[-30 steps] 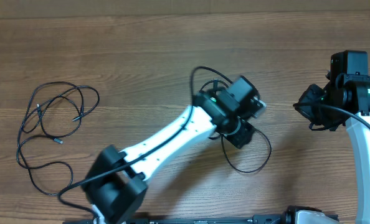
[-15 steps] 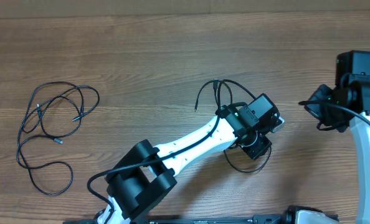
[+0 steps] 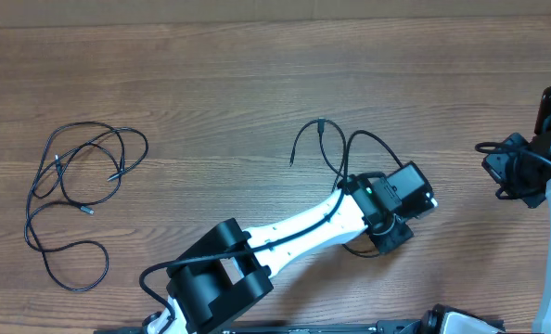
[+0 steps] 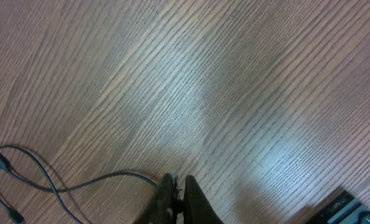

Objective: Untangle cables

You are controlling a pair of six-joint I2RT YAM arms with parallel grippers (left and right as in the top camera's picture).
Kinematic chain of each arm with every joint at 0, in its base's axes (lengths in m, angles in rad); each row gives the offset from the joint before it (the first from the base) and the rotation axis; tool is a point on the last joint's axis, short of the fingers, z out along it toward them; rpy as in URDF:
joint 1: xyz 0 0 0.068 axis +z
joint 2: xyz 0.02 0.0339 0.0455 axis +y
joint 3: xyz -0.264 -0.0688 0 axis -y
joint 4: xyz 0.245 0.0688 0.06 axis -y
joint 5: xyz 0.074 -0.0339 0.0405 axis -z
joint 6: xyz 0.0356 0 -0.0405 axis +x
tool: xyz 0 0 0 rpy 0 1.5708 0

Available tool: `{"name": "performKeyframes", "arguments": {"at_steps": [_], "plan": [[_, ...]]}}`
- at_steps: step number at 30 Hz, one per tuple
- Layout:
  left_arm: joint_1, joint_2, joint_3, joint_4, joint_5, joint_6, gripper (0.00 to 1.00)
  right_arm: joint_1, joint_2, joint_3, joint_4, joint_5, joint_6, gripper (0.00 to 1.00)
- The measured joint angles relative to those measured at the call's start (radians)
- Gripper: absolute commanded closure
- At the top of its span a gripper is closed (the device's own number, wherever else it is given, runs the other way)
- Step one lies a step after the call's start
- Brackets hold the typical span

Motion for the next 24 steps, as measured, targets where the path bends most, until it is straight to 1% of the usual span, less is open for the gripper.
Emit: {"name": "performKeyframes", "arguments": {"at_steps": [5,9,11,12,14,15,17,20,21,24], "plan": [[-0.026,0.022,0.0,0.001,-0.011,0.001,0.5,0.0,0.0,0.0,0.0,0.0,0.0,0.96],[-0.039,0.074,0.0,-0.006,-0.014,0.001,0.51,0.0,0.0,0.0,0.0,0.0,-0.001,0.96],[-0.044,0.107,0.0,-0.018,-0.015,0.001,0.56,0.0,0.0,0.0,0.0,0.0,-0.001,0.96],[-0.045,0.117,0.0,-0.024,-0.015,0.001,0.64,0.0,0.0,0.0,-0.001,0.0,-0.001,0.96],[-0.046,0.127,-0.002,-0.032,-0.016,0.008,0.89,0.0,0.0,0.0,-0.001,0.0,0.0,0.96],[-0.046,0.127,-0.002,-0.037,-0.021,0.007,0.96,0.0,0.0,0.0,0.0,0.0,0.0,0.96],[-0.046,0.127,-0.002,-0.062,-0.041,0.01,0.96,0.0,0.0,0.0,0.0,0.0,0.0,0.96],[-0.045,0.127,0.015,-0.141,-0.126,0.012,0.96,0.0,0.0,0.0,-0.001,0.0,0.0,0.96],[-0.041,0.127,0.04,-0.191,-0.187,0.011,0.96,0.0,0.0,0.0,-0.001,0.0,-0.001,0.96],[-0.014,0.123,0.127,-0.277,-0.295,0.006,0.96,0.0,0.0,0.0,-0.001,0.0,0.0,0.96]]}}
